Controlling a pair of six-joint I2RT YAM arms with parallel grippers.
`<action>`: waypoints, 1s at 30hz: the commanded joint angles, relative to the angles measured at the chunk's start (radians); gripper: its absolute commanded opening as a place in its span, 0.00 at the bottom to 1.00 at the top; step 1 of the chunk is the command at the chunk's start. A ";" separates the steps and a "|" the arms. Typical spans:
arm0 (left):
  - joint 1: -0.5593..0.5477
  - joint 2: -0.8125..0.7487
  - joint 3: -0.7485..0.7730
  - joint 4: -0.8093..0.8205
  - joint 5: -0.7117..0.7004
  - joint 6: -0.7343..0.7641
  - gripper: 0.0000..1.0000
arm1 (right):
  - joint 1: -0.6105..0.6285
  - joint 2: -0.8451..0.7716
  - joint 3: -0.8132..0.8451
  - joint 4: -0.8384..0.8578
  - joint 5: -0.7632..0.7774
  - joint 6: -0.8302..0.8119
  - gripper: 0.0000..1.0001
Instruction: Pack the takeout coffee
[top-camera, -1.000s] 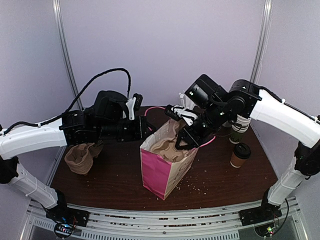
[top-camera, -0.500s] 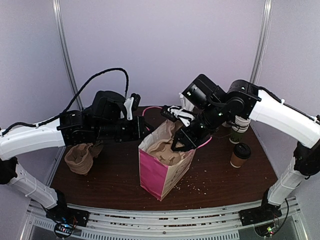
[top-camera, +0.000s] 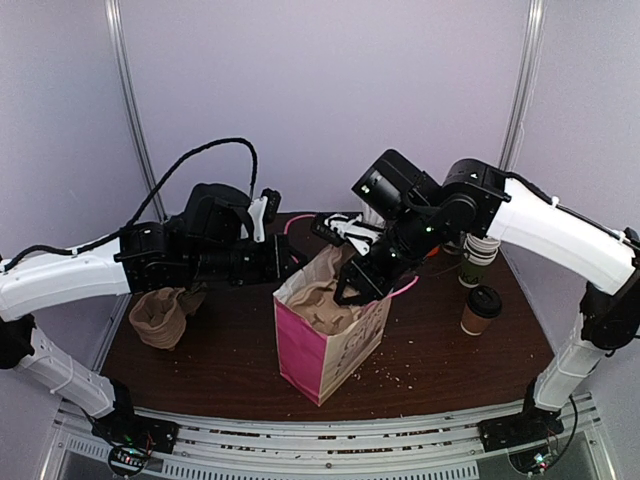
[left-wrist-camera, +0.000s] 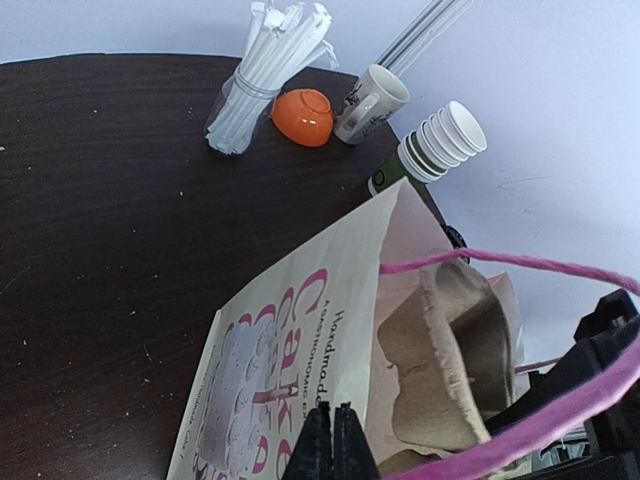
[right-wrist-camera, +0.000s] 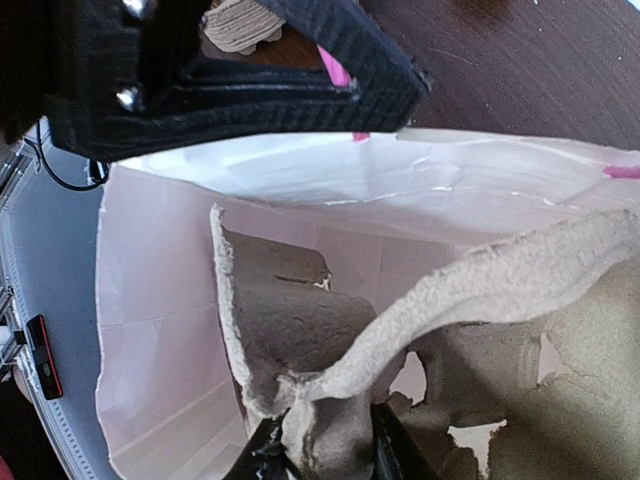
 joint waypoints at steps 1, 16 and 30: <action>0.005 -0.033 -0.019 0.041 -0.004 0.009 0.00 | 0.008 0.024 -0.058 0.010 -0.018 -0.001 0.26; 0.005 -0.041 -0.041 0.056 0.006 -0.002 0.00 | 0.008 0.033 -0.036 0.061 -0.084 0.006 0.26; 0.005 -0.086 -0.067 0.038 -0.062 -0.030 0.00 | 0.005 0.055 -0.127 0.030 0.026 -0.015 0.26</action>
